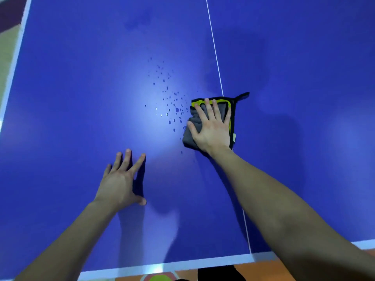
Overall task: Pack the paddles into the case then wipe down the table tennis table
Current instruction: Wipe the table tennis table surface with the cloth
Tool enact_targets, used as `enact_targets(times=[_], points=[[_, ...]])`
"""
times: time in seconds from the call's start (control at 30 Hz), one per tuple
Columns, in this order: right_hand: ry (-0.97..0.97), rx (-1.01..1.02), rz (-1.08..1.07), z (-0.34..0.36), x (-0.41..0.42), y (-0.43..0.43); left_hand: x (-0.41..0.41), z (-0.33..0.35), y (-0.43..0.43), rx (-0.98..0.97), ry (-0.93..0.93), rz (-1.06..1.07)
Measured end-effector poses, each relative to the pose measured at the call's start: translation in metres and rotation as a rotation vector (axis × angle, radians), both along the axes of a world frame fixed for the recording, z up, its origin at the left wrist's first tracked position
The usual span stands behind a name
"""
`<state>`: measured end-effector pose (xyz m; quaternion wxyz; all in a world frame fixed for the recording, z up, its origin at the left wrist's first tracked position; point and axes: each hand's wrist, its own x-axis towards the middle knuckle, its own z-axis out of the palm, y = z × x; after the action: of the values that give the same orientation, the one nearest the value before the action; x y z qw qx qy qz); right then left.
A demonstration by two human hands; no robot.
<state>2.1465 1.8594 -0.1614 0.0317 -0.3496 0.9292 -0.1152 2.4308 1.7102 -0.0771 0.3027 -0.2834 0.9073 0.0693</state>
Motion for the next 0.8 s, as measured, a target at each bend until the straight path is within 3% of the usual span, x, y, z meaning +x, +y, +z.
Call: enact_targets(times=[0.27, 0.4, 0.5, 0.57, 0.7, 0.73, 0.8], points=[[0.005, 0.018, -0.01, 0.011, 0.003, 0.003, 0.003, 0.001, 0.003, -0.019, 0.062, -0.1], [0.026, 0.038, -0.051, 0.008, 0.048, 0.087, 0.003, 0.005, 0.002, -0.062, 0.048, -0.158], [0.018, 0.076, -0.186, 0.012, 0.092, 0.175, 0.005, 0.009, -0.003, -0.078, 0.064, -0.215], [-0.019, 0.08, -0.401, 0.014, 0.13, 0.201, 0.014, 0.015, -0.011, -0.031, 0.084, -0.269], [0.011, 0.007, -0.709, 0.018, 0.243, 0.128, 0.065, 0.025, -0.044, 0.073, 0.098, -0.379], [0.027, -0.029, -0.67, 0.024, 0.281, 0.095, 0.085, 0.027, -0.052, 0.043, 0.098, -0.399], [-0.002, -0.047, -0.397, 0.019, 0.366, 0.021, 0.118, 0.028, -0.066, -0.008, 0.081, -0.435]])
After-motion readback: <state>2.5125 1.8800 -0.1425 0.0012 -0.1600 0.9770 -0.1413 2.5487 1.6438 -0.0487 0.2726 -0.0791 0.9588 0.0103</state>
